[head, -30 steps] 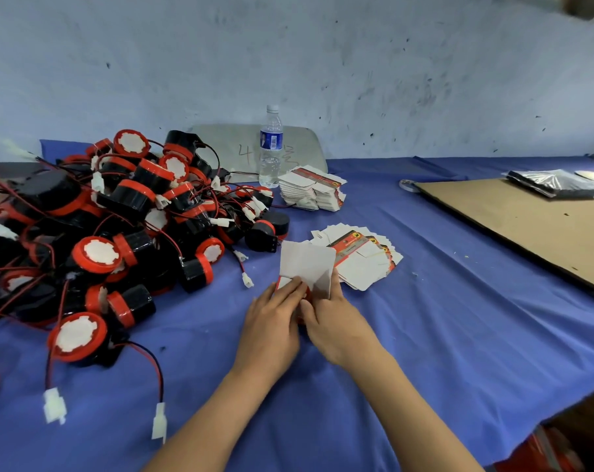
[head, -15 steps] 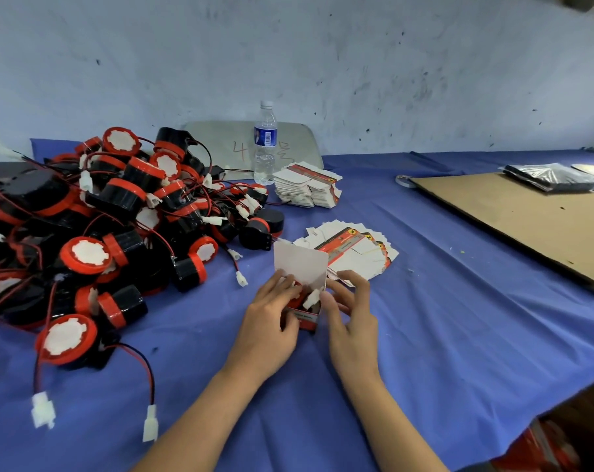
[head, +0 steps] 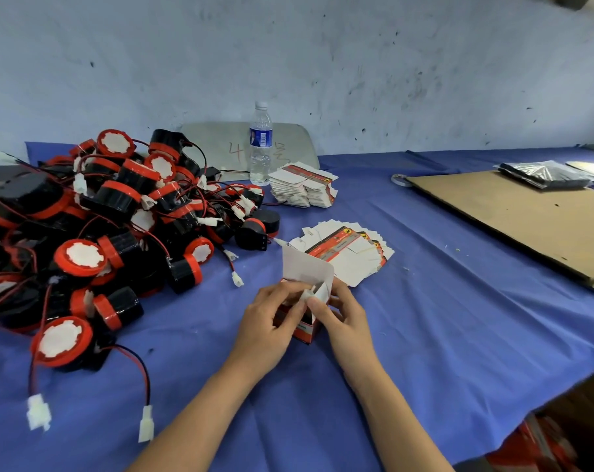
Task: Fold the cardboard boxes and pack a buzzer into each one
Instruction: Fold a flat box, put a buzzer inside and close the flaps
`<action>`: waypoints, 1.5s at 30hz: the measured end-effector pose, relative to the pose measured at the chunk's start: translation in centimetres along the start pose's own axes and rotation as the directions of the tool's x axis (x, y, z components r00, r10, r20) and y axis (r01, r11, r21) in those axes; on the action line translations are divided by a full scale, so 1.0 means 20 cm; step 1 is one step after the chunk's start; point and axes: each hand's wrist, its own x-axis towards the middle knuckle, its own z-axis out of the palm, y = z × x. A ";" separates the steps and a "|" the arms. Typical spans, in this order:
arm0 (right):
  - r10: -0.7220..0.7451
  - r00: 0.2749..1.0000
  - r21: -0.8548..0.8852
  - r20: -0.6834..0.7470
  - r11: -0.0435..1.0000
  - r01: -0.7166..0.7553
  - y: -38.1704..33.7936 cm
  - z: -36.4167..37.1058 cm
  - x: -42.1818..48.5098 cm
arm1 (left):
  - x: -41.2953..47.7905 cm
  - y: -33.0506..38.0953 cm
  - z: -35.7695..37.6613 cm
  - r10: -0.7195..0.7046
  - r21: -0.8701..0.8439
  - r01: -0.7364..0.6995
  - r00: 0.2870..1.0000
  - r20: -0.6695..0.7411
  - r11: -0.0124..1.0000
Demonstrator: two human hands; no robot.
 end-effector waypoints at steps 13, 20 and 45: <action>0.043 0.999 0.045 0.007 0.998 -0.043 0.01 -0.02 0.01 | 0.01 0.05 0.08 -0.112 0.061 0.120 0.987 -0.111 0.991; 0.034 0.999 0.018 -0.002 0.999 -0.034 0.00 -0.01 0.02 | 0.04 0.06 0.08 -0.233 -0.096 0.223 0.966 -0.108 0.970; -0.123 0.989 0.055 0.077 0.991 0.119 0.02 0.00 -0.01 | -0.02 0.01 0.09 -0.166 -0.065 0.162 0.983 -0.074 0.985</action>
